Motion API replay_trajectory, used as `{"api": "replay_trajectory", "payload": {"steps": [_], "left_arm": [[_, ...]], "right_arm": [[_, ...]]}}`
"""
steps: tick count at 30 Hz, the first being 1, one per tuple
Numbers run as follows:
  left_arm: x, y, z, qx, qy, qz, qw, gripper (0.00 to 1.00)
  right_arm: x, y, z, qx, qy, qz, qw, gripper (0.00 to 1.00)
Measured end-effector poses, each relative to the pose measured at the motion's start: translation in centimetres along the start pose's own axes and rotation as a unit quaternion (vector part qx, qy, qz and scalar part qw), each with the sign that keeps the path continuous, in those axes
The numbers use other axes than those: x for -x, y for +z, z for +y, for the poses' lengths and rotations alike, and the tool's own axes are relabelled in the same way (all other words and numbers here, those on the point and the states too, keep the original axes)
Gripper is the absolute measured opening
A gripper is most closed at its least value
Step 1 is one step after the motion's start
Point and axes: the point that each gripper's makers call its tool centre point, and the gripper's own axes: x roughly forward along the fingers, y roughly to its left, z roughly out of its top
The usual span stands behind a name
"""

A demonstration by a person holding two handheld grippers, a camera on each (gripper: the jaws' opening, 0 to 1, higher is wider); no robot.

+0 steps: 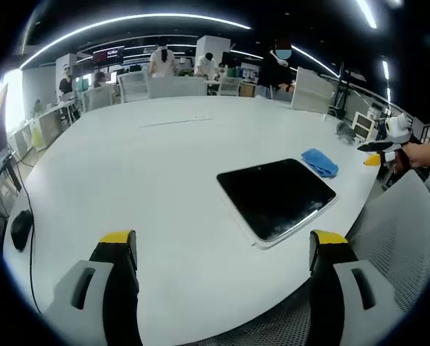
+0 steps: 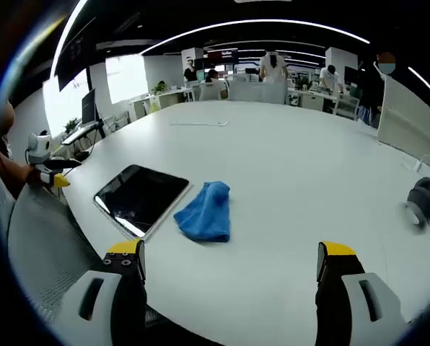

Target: Wipe the mirror surface with the cleaning cloth until all visible marks leave the cleaned area.

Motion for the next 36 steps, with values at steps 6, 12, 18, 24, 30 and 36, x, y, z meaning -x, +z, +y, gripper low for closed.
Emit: {"api": "replay_trajectory", "payload": {"steps": [6, 12, 18, 24, 30, 36], "left_arm": [[0.0, 0.2, -0.3, -0.004, -0.006, -0.006, 1.0000, 0.99], [0.0, 0.2, -0.2, 0.000, -0.005, -0.006, 1.0000, 0.99], [0.0, 0.2, -0.2, -0.001, -0.004, -0.005, 1.0000, 0.99], [0.0, 0.2, -0.2, -0.004, -0.004, -0.008, 1.0000, 0.99], [-0.1, 0.2, -0.3, -0.007, -0.006, -0.006, 0.9999, 0.99], [-0.1, 0.0, -0.5, -0.009, -0.013, -0.002, 0.9999, 0.99]], "right_arm": [[1.5, 2.5, -4.4, 0.018, -0.017, -0.010, 0.9996, 0.98], [0.9, 1.1, -3.2, -0.008, -0.003, -0.006, 1.0000, 0.98], [-0.1, 0.1, -0.5, -0.032, 0.006, -0.001, 0.9995, 0.98], [-0.6, -0.4, 0.9, -0.039, 0.018, 0.004, 0.9991, 0.98], [-0.4, -0.7, 1.2, -0.057, 0.014, 0.005, 0.9983, 0.98], [-0.2, -0.8, 1.0, -0.094, 0.000, -0.004, 0.9956, 0.97]]}}
